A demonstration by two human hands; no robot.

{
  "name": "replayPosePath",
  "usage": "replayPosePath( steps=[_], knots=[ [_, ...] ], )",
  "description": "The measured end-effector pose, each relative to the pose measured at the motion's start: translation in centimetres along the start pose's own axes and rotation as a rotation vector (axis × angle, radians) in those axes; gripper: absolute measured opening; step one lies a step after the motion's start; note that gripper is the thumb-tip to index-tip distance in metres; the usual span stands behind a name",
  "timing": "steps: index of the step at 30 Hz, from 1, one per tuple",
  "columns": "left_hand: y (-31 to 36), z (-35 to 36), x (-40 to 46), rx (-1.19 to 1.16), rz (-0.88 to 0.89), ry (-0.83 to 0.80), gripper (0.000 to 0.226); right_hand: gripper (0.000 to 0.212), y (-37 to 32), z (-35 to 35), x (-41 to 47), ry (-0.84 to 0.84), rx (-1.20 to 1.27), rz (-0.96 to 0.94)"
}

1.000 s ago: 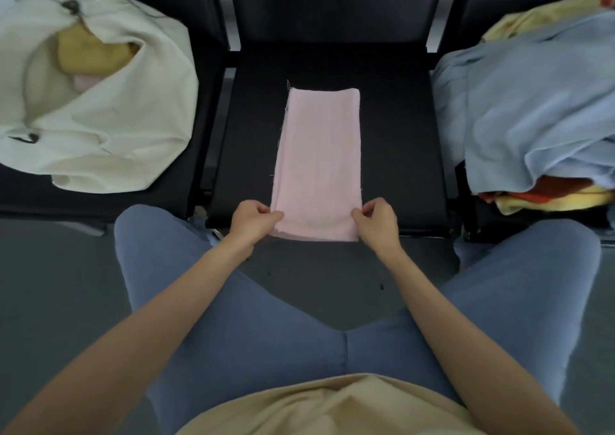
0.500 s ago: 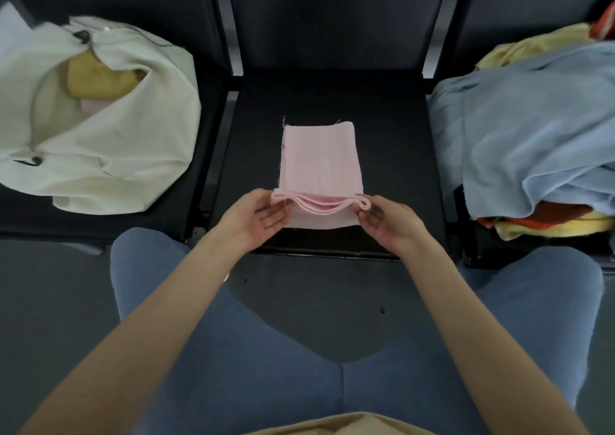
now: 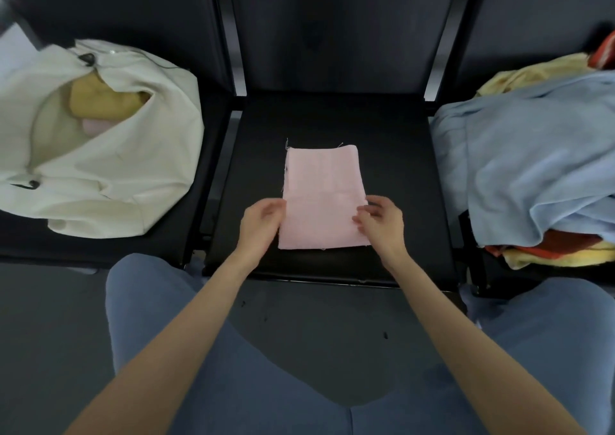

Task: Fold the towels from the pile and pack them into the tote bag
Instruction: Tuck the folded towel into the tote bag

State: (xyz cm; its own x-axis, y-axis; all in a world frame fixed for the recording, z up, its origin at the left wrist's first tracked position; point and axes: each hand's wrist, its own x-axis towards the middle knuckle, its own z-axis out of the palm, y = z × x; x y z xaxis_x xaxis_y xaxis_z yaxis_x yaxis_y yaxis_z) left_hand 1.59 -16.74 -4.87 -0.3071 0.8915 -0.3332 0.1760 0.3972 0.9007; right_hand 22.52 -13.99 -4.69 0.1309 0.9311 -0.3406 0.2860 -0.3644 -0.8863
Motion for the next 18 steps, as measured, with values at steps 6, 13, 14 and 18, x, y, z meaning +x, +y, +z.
replayPosePath(
  steps=[6,13,14,18],
  knots=[
    [-2.4,-1.2,-1.1,0.855,0.671,-0.290,0.041,0.062,2.6,-1.6,-0.4,-0.388,-0.838,-0.572],
    [-3.7,-0.3,-0.4,0.985,0.731,-0.233,0.042,0.064,4.6,-0.9,0.6,-0.284,-1.068,-0.718],
    [-3.6,-0.3,-0.3,0.997,0.757,-0.225,0.039,0.061,4.8,-1.0,0.7,-0.254,-1.068,-0.763],
    [-2.8,-0.2,-1.1,0.890,0.703,-0.239,0.016,0.028,4.5,-1.8,0.7,-0.207,-1.056,-0.842]
  ],
)
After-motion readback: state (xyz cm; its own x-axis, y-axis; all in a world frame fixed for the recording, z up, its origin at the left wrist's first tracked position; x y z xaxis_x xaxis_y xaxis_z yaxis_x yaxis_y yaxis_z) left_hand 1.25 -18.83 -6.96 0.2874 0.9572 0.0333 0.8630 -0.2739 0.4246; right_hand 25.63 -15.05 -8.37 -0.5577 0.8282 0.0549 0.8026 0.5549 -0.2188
